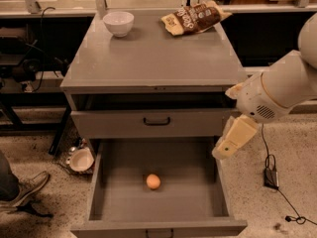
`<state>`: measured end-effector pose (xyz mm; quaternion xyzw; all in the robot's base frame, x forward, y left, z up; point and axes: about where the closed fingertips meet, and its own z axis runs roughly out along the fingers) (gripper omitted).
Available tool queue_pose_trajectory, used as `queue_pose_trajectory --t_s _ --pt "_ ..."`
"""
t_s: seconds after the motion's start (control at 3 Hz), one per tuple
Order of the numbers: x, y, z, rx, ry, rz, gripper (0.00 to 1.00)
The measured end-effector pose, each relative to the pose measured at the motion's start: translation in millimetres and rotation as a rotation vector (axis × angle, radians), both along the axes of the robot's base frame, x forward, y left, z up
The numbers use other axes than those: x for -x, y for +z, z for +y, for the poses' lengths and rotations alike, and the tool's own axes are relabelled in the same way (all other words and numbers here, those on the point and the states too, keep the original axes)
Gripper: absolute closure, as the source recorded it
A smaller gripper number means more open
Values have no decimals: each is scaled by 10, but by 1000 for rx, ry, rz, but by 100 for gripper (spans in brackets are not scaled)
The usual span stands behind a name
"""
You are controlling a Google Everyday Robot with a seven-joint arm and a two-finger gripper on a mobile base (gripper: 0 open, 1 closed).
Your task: Pick orange from middle drawer and place on counter
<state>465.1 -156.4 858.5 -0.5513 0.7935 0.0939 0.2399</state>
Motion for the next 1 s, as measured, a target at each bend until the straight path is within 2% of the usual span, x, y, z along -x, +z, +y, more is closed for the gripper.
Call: queue_pose_trajectory --t_s 0.67,1.0 --pt "16 -123 33 -22 14 27 0" --pt "67 -715 231 -95 27 88 0"
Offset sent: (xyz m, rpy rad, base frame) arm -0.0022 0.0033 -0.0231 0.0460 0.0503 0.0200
